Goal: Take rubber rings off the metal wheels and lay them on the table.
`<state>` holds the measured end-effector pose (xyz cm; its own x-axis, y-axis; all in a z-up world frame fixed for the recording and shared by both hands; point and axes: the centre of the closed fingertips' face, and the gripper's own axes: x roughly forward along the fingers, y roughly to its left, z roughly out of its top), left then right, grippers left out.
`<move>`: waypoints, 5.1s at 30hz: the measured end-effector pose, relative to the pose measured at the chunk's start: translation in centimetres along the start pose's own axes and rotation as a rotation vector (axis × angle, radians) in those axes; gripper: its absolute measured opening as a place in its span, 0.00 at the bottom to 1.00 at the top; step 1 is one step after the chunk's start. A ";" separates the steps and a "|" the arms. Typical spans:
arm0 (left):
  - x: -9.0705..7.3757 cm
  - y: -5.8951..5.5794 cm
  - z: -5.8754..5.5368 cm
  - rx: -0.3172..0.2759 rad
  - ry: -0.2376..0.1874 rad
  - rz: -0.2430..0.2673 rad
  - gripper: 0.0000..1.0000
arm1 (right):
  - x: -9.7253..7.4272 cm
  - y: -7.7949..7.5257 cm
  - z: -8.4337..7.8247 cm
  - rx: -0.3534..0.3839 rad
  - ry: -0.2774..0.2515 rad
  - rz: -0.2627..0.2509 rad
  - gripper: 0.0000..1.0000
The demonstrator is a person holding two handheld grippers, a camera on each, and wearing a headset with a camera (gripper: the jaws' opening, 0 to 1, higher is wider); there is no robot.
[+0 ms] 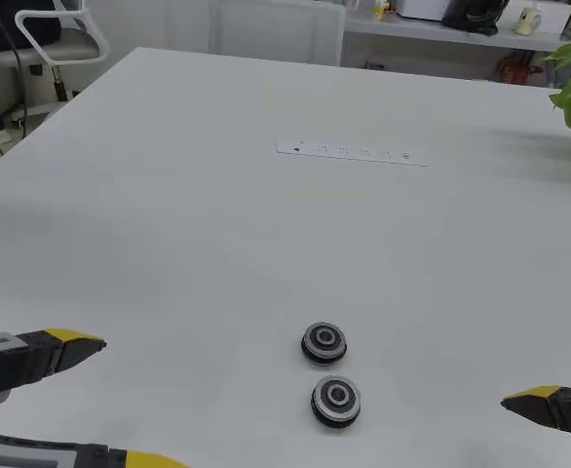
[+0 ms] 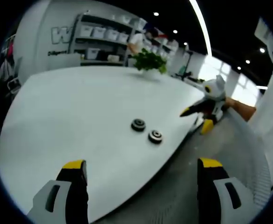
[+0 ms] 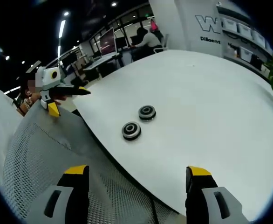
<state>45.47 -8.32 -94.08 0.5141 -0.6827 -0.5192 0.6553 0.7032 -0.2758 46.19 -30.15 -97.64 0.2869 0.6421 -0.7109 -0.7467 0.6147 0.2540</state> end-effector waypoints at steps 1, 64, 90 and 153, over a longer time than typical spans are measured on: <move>0.0 0.0 0.0 -0.001 -0.001 0.000 1.00 | 0.0 0.0 0.0 0.000 0.000 -0.001 0.85; -1.2 -0.4 5.5 0.220 -0.047 -0.018 1.00 | -2.4 -1.2 7.6 -0.141 -0.161 -0.036 0.81; 2.4 -2.7 11.5 0.419 -0.072 -0.167 1.00 | 0.2 1.6 13.5 -0.343 -0.220 0.105 0.67; 15.5 -4.8 1.4 0.467 0.037 -0.381 0.23 | 9.1 0.8 3.2 -0.399 0.049 0.202 0.28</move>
<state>51.06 -22.59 -99.62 0.1816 -0.8562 -0.4837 0.9675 0.2435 -0.0678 50.12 -22.35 -101.78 0.0903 0.7029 -0.7055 -0.9606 0.2485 0.1246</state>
